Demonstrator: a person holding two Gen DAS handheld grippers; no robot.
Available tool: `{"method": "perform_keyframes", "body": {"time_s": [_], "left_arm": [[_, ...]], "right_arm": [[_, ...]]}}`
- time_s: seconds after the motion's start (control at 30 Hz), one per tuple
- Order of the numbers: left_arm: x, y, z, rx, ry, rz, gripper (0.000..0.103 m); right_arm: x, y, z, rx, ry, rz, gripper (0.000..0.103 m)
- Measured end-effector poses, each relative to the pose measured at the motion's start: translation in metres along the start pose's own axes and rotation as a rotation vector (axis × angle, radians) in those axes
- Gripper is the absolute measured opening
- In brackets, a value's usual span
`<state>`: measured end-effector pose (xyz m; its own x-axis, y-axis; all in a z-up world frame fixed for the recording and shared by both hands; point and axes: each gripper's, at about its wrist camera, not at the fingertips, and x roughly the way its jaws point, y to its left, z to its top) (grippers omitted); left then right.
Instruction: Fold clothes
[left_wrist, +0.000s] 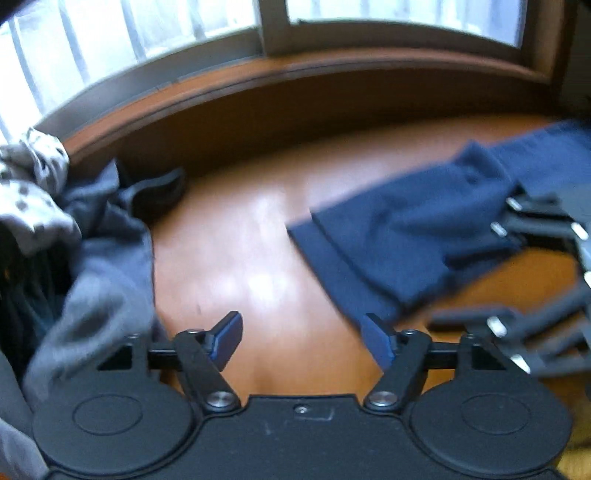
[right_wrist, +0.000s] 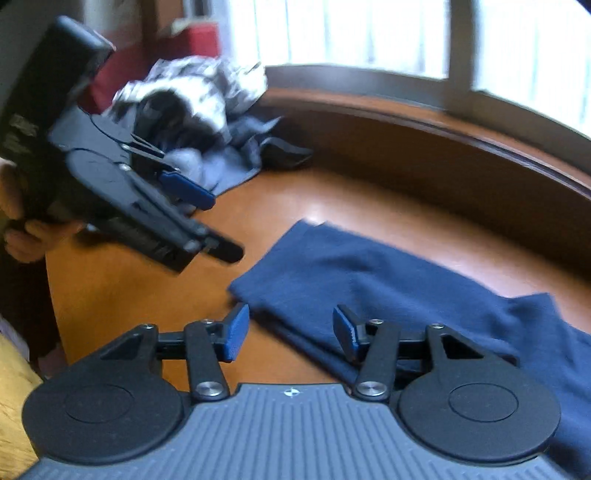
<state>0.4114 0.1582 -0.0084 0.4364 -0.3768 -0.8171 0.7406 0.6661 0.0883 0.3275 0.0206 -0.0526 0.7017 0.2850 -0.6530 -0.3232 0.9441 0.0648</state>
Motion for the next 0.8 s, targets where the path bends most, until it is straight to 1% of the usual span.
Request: {"method": "perform_keyframes", "body": {"time_s": [0.1, 0.17, 0.27, 0.33, 0.43, 0.5, 0.53, 0.57, 0.63, 0.67, 0.73, 0.8], "left_arm": [[-0.004, -0.002, -0.012, 0.034, -0.011, -0.017, 0.078], [-0.006, -0.003, -0.021, 0.057, -0.019, -0.028, 0.081], [-0.009, -0.003, -0.027, 0.077, -0.037, -0.050, 0.081], [-0.010, -0.003, -0.027, 0.089, -0.054, -0.056, 0.082], [-0.010, 0.000, -0.028, 0.096, -0.070, -0.058, 0.083], [-0.009, 0.001, -0.028, 0.094, -0.072, -0.069, 0.083], [-0.009, 0.002, -0.028, 0.095, -0.074, -0.075, 0.083], [-0.009, 0.002, -0.028, 0.098, -0.075, -0.078, 0.083], [-0.008, 0.002, -0.029, 0.104, -0.074, -0.075, 0.084], [-0.007, 0.002, -0.030, 0.107, -0.073, -0.073, 0.084], [-0.004, 0.004, -0.030, 0.104, -0.068, -0.075, 0.084], [-0.001, 0.006, -0.030, 0.098, -0.059, -0.074, 0.084]], "right_arm": [[0.008, -0.003, 0.001, 0.015, 0.022, -0.023, 0.052], [0.008, -0.006, 0.004, 0.052, 0.021, -0.022, 0.051], [0.005, -0.006, 0.006, 0.116, -0.002, -0.018, 0.051], [0.009, -0.004, 0.007, 0.119, 0.001, -0.044, 0.050], [0.022, -0.002, 0.007, 0.120, 0.029, -0.080, 0.046], [0.025, 0.000, 0.007, 0.118, 0.022, -0.101, 0.040], [0.026, -0.002, 0.008, 0.140, 0.020, -0.108, 0.038], [0.026, -0.004, 0.008, 0.167, 0.018, -0.113, 0.031], [0.025, -0.016, 0.009, 0.269, 0.011, -0.080, 0.026], [0.024, -0.024, 0.008, 0.331, 0.007, -0.055, 0.020], [0.024, -0.034, 0.006, 0.418, -0.002, -0.029, 0.018], [0.024, -0.043, 0.004, 0.499, -0.010, -0.007, 0.012]]}}
